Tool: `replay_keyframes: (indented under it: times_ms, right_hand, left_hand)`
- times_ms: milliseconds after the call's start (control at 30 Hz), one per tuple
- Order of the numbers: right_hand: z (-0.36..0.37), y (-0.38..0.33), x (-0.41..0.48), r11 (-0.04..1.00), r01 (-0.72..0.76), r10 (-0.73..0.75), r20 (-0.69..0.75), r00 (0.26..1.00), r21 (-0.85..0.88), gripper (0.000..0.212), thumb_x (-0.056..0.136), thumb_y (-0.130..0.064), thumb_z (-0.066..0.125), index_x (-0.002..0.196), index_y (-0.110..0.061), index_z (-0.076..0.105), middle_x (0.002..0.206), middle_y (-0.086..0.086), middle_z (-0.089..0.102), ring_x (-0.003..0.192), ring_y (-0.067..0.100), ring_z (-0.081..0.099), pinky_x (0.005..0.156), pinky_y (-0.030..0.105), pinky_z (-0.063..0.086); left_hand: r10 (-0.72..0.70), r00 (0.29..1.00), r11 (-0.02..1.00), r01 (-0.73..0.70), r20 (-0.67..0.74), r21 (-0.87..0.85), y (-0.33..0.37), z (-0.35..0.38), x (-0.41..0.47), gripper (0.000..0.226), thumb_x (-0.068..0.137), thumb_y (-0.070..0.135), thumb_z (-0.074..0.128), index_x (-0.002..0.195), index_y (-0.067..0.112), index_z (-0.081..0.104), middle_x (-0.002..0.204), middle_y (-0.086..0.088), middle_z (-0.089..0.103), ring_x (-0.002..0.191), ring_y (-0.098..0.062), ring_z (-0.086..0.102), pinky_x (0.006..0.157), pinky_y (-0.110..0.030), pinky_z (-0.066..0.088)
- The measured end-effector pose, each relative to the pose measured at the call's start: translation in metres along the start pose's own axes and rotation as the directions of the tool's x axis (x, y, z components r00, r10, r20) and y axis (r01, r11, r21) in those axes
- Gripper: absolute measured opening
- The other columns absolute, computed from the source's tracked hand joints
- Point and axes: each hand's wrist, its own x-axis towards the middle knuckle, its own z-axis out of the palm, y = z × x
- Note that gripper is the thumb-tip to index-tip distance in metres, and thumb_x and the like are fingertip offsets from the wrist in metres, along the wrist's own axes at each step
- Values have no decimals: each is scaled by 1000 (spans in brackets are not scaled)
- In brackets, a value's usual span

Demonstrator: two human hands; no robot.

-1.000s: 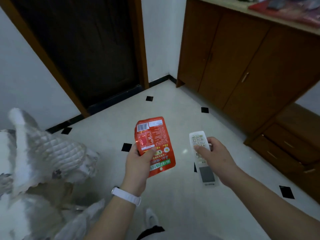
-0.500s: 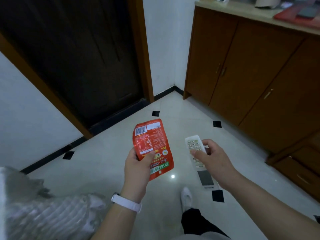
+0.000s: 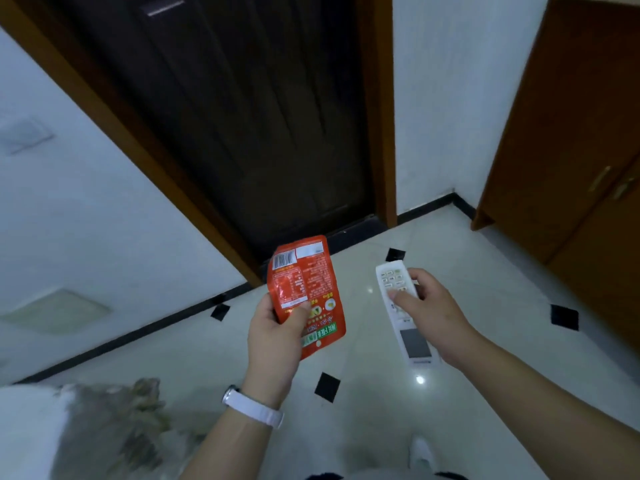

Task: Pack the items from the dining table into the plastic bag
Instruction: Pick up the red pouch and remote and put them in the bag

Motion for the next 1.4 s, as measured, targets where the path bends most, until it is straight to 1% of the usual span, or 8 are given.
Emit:
replay_keyframes:
  times_ms: [67,300,433,500,733,933,1133,1400]
  right_hand:
    - [11,-13,26,1000,8,-8,39,999,3,20,92,-30,62,110,-37,57,107,-11,68,95,15,66,86,41,55]
    - [77,-42,98,999,-2,9,151,988,-46,23,92,-25,64,110,-37,57,108,-12,66,97,12,65,79,32,56]
    - [124,-62,139,993,32,-9,198,980,-116,24,92,-23,63,110,-37,55,101,-18,64,89,1,63,60,12,46]
    - [153,-74,163,986,54,-23,200,980,-155,26,92,-24,63,112,-37,55,99,-21,63,87,-1,62,55,9,45]
    - [269,-132,240,964,119,-63,228,972,-240,31,91,-29,65,116,-41,52,108,-17,63,94,4,62,65,17,47]
    - [362,-168,286,962,161,-78,340,937,-222,31,92,-28,64,117,-41,53,109,-11,65,98,12,64,75,29,55]
    - [449,-183,336,954,180,-52,457,888,-240,33,93,-30,63,122,-41,52,116,-10,63,104,12,62,82,34,56]
    - [583,-205,419,960,179,6,653,757,-216,28,93,-28,62,117,-41,54,116,-13,64,105,11,62,85,36,56]
  left_hand:
    - [-29,999,999,27,-39,-43,6,-2,17,28,90,22,69,117,27,62,105,6,75,90,-18,74,80,-47,60]
    - [-86,983,991,67,-161,-118,7,-23,95,28,90,22,70,117,25,62,103,5,75,87,-18,74,78,-46,61]
    - [-110,976,978,74,-186,-194,4,-48,148,27,90,21,69,116,24,63,103,3,75,86,-19,75,78,-46,61]
    - [-124,975,970,80,-186,-228,3,-65,183,27,90,19,69,116,24,63,103,2,75,87,-21,75,79,-48,61]
    - [-127,973,950,64,-191,-305,25,-149,304,27,90,22,69,115,29,62,104,4,74,88,-19,74,79,-46,60]
    - [-116,953,942,16,-281,-335,39,-225,370,21,90,20,69,106,33,61,100,7,74,85,-15,74,66,-31,59]
    - [-195,904,929,45,-381,-368,25,-284,415,27,90,23,69,114,32,62,106,5,74,92,-20,73,81,-49,60]
    - [-287,795,915,62,-534,-399,21,-359,491,26,90,18,70,114,27,65,103,1,76,89,-25,74,81,-52,59]
